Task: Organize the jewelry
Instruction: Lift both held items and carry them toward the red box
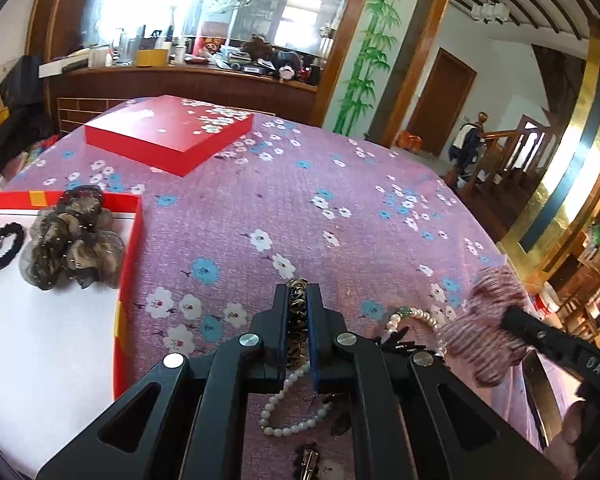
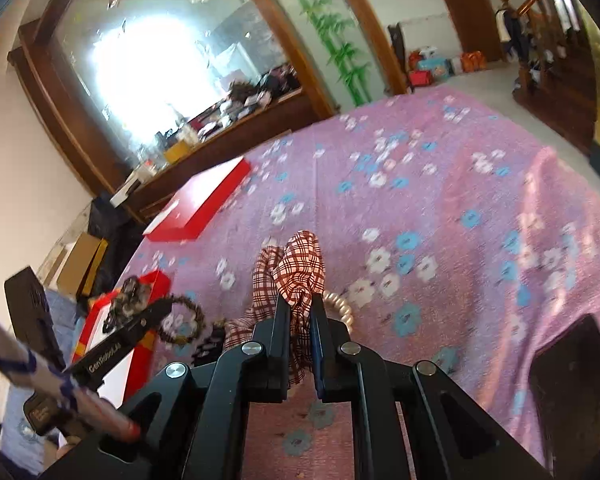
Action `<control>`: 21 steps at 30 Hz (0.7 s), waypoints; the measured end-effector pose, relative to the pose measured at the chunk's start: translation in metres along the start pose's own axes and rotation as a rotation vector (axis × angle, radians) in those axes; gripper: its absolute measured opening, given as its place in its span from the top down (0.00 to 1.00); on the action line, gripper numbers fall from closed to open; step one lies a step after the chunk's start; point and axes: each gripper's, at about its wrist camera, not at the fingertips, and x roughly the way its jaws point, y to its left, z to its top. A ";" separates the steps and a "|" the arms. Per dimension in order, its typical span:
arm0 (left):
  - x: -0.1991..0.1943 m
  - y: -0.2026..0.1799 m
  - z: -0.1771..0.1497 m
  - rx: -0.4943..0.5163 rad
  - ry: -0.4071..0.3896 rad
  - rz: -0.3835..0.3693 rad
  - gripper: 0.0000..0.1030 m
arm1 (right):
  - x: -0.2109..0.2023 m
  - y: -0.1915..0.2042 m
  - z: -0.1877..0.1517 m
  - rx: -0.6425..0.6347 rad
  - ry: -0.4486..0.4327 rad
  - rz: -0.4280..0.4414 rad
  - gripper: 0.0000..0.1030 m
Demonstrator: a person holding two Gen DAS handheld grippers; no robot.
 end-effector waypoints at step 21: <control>-0.140 0.054 -0.002 -0.044 -0.115 -0.007 0.93 | -0.063 0.102 -0.031 -0.113 -0.035 0.005 0.91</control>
